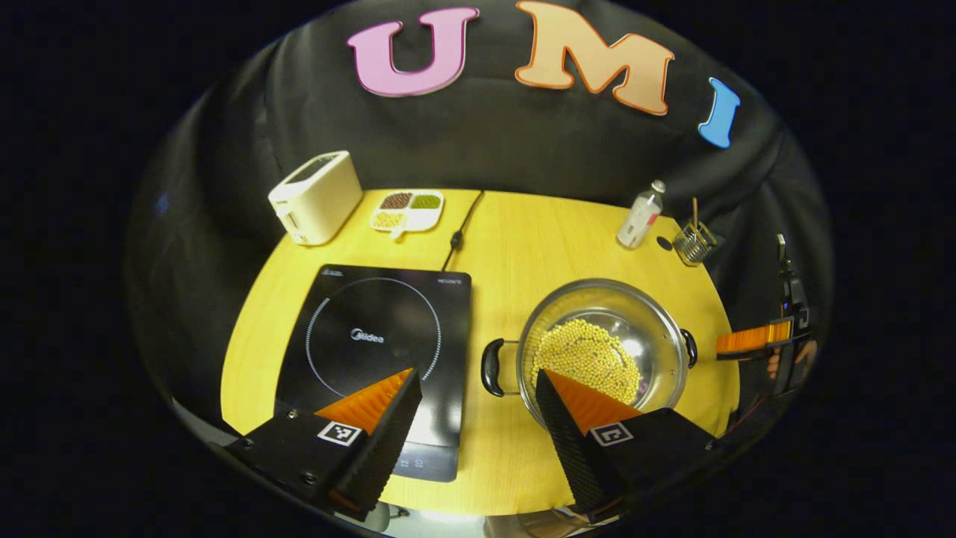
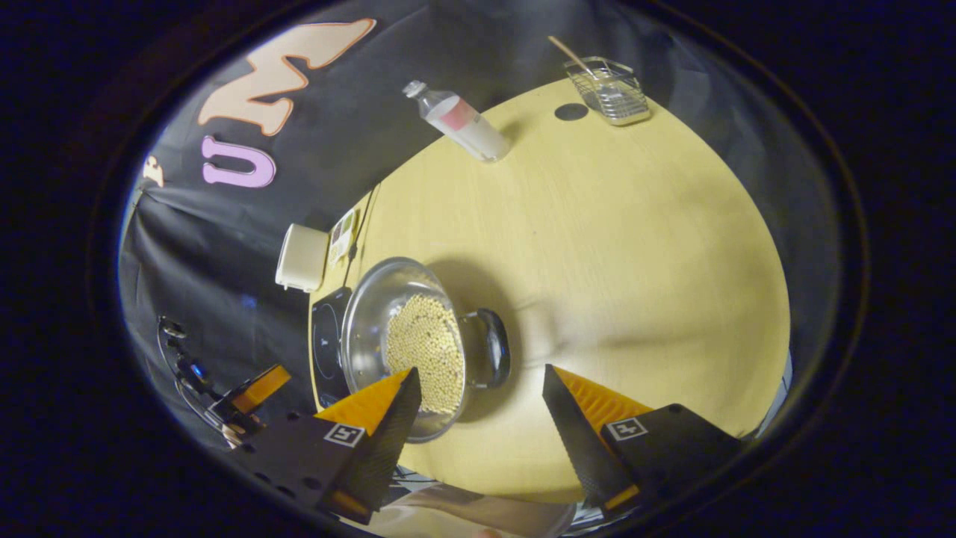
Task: First push the handle of the pot to place it horizontally, then grasp the pot with both hands and set it on the induction cooktop.
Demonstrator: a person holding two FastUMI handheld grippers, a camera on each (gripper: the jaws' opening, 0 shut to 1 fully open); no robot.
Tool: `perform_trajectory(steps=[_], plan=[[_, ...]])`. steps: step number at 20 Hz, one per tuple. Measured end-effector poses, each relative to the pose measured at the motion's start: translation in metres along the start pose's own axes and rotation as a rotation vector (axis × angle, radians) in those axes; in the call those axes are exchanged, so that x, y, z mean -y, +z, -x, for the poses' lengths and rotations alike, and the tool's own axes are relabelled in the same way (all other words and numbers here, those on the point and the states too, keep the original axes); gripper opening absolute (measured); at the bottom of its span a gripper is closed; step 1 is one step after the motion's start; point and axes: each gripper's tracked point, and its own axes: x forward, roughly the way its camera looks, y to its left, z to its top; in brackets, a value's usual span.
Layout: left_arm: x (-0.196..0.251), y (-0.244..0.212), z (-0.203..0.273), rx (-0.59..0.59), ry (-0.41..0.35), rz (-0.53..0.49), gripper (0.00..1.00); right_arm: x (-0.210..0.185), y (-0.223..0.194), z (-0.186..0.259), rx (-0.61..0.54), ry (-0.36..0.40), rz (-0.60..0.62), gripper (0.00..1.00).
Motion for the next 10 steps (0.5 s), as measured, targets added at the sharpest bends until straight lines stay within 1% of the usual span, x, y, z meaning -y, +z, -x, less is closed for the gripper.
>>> perform_trajectory(steps=[1, 2, 3, 4, 6, 7, 8, 9, 10], plan=[[0.005, -0.001, -0.007, -0.036, -0.031, 0.021, 0.95, 0.000, 0.003, -0.006, -0.012, 0.009, -0.004, 0.93], [0.008, -0.003, -0.016, -0.069, -0.052, 0.039, 0.94, 0.001, 0.003, -0.013, -0.027, 0.018, -0.008, 1.00], [0.007, -0.006, -0.026, -0.102, -0.061, 0.052, 0.94, 0.001, 0.004, -0.019, -0.045, 0.025, -0.014, 1.00], [0.006, -0.010, -0.035, -0.140, -0.063, 0.060, 0.95, 0.000, 0.002, -0.024, -0.068, 0.031, -0.019, 0.93], [0.011, -0.016, -0.052, -0.199, -0.094, 0.067, 0.95, 0.001, -0.004, -0.036, -0.118, 0.033, -0.012, 0.93], [0.012, -0.020, -0.061, -0.237, -0.107, 0.068, 1.00, 0.003, -0.007, -0.041, -0.138, 0.029, -0.004, 0.93], [0.011, -0.023, -0.070, -0.265, -0.107, 0.071, 0.94, 0.004, -0.010, -0.046, -0.155, 0.024, 0.002, 1.00], [0.010, -0.024, -0.080, -0.287, -0.109, 0.079, 1.00, 0.004, -0.012, -0.051, -0.170, 0.025, 0.006, 1.00], [0.011, -0.026, -0.086, -0.304, -0.111, 0.088, 0.95, 0.002, -0.015, -0.055, -0.184, 0.031, 0.007, 0.93]])
